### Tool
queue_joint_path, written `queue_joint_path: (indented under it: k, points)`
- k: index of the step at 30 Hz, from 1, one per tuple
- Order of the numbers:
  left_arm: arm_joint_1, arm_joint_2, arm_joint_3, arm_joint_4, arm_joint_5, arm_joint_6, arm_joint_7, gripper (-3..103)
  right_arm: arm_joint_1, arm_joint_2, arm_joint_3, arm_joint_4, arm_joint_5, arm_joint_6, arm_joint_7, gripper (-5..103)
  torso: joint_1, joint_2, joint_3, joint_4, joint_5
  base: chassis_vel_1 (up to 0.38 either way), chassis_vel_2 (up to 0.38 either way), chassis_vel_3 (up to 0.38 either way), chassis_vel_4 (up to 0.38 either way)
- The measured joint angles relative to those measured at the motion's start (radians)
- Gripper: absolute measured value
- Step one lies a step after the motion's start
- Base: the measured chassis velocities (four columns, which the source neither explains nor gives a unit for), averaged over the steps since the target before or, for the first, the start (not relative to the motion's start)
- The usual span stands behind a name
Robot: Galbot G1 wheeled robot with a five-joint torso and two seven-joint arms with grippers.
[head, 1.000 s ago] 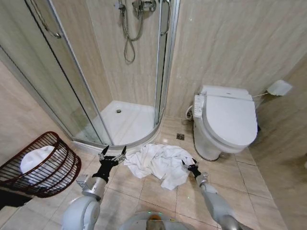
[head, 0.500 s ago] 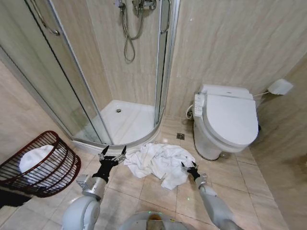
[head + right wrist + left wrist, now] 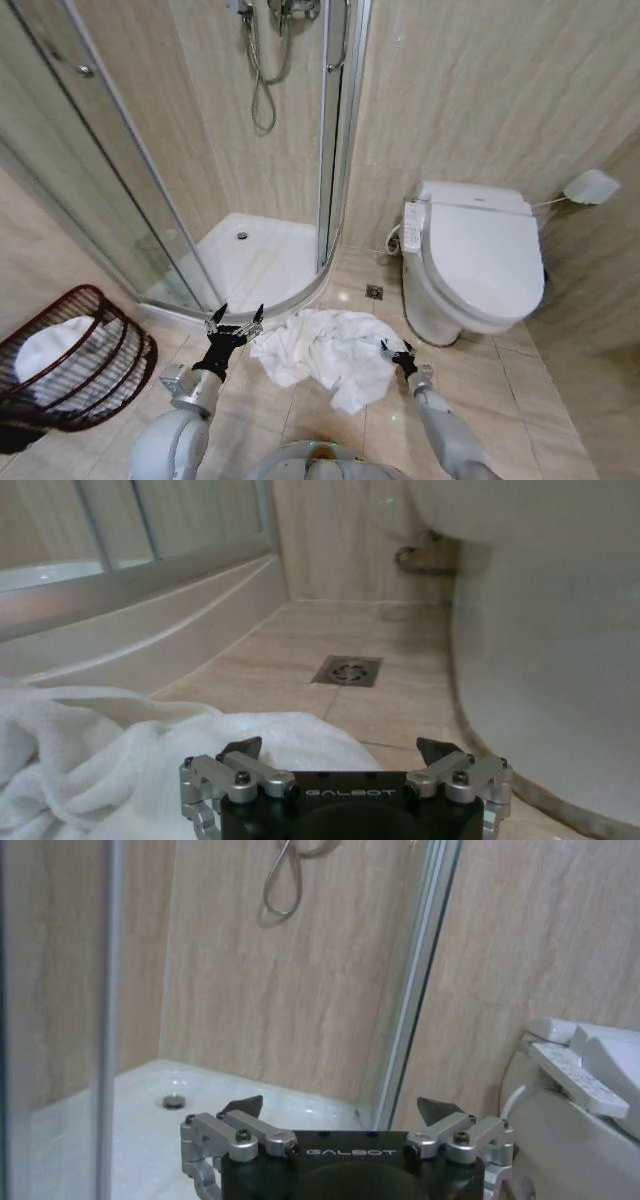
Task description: Discard the used towel into the hamper.
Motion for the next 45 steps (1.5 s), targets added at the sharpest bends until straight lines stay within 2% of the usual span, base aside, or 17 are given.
queue_joint_path:
  k: [3,7,9,11,12,16,17,19,21,23,25,27,30,34,40,43,45]
  points:
    - [0.000,0.000,0.000,0.000,0.000,0.000,0.000,100,0.002,-0.008,0.001,-0.006,0.037,-0.043,-0.129,100,0.000,0.001,0.000,-0.0004,-0.0006,-0.022,0.049,-0.032,-0.022]
    - [0.001,0.000,0.000,0.000,0.000,0.000,0.000,100,-0.001,-0.005,0.001,-0.005,0.037,-0.089,-0.210,100,0.000,0.002,0.000,-0.0002,-0.0001,0.048,-0.014,-0.075,0.006]
    - [0.001,0.000,0.000,0.000,0.000,0.000,0.000,100,0.002,-0.002,0.001,-0.011,0.033,-0.099,-0.209,100,0.000,0.002,0.000,-0.0001,-0.0001,0.052,-0.025,-0.065,0.037]
    - [0.001,0.000,0.000,0.000,0.000,0.000,0.000,100,0.007,0.000,0.002,-0.019,-0.003,-0.123,-0.147,100,0.000,0.003,0.001,0.0000,0.0000,0.000,0.000,0.000,0.000]
    - [0.001,0.000,0.000,0.000,0.000,0.000,0.000,100,0.007,0.000,0.002,-0.019,-0.003,-0.123,-0.147,100,0.000,0.003,0.001,0.0000,0.0000,0.000,0.000,0.000,0.000]
    - [0.000,0.000,0.000,0.000,0.000,0.000,0.000,100,0.008,-0.010,0.005,-0.023,-0.092,-0.161,0.015,100,0.000,0.003,0.001,-0.0002,-0.0004,0.000,0.000,0.000,0.000]
    - [0.000,0.000,0.000,0.000,0.000,0.000,0.000,100,0.008,-0.010,0.005,-0.023,-0.092,-0.161,0.015,100,0.000,0.003,0.001,-0.0002,-0.0004,0.000,0.000,0.000,0.000]
    - [0.000,0.000,0.000,0.000,0.000,0.000,0.000,100,0.011,-0.011,0.006,-0.023,-0.111,-0.185,0.082,100,0.000,0.003,0.001,-0.0002,-0.0001,0.000,0.000,0.000,0.000]
    - [0.000,0.000,0.000,0.000,0.000,0.000,0.000,100,0.014,-0.012,0.007,-0.025,-0.109,-0.206,0.089,100,0.000,0.003,0.001,-0.0001,0.0001,0.000,0.000,0.000,0.000]
    - [0.000,0.000,0.000,0.000,0.000,0.000,0.000,100,0.019,-0.014,0.007,-0.030,-0.098,-0.221,0.080,100,0.000,0.003,0.002,-0.0001,0.0000,0.000,0.000,0.000,0.000]
    - [0.000,0.000,0.000,0.000,0.000,0.000,0.000,100,0.029,-0.015,0.004,-0.043,-0.065,-0.233,0.013,100,0.000,0.004,0.002,-0.0002,-0.0002,0.000,0.000,0.000,0.000]
    - [0.000,0.000,0.000,0.000,0.000,0.000,0.000,100,0.033,-0.014,0.004,-0.047,-0.057,-0.235,-0.009,100,0.000,0.004,0.002,-0.0002,-0.0001,0.000,0.000,0.000,0.000]
    - [0.000,0.000,0.000,0.000,0.000,0.000,0.000,100,0.056,-0.001,0.001,-0.056,0.007,-0.268,-0.142,100,0.001,0.004,0.002,0.0000,-0.0001,0.000,0.000,0.000,0.000]
    - [0.000,0.000,0.000,0.000,0.000,0.000,0.000,100,0.061,0.013,-0.007,-0.053,0.023,-0.310,-0.213,100,0.001,0.004,0.002,-0.0001,-0.0001,0.000,0.000,0.000,0.000]
    - [0.000,0.000,0.000,0.000,0.000,0.000,0.000,100,0.061,0.036,-0.017,-0.053,-0.009,-0.328,-0.223,100,0.001,0.004,0.002,-0.0001,-0.0001,0.000,0.000,0.000,0.000]
    - [0.000,0.000,0.000,0.000,0.000,0.000,0.000,100,0.061,0.045,-0.019,-0.054,-0.073,-0.328,-0.179,100,0.001,0.004,0.002,-0.0001,-0.0001,0.000,0.000,0.000,0.000]
    - [0.000,0.000,0.000,0.000,0.000,0.000,0.000,100,0.064,0.052,-0.016,-0.054,-0.145,-0.320,-0.089,100,0.001,0.004,0.002,-0.0001,-0.0001,0.000,0.000,0.000,0.000]
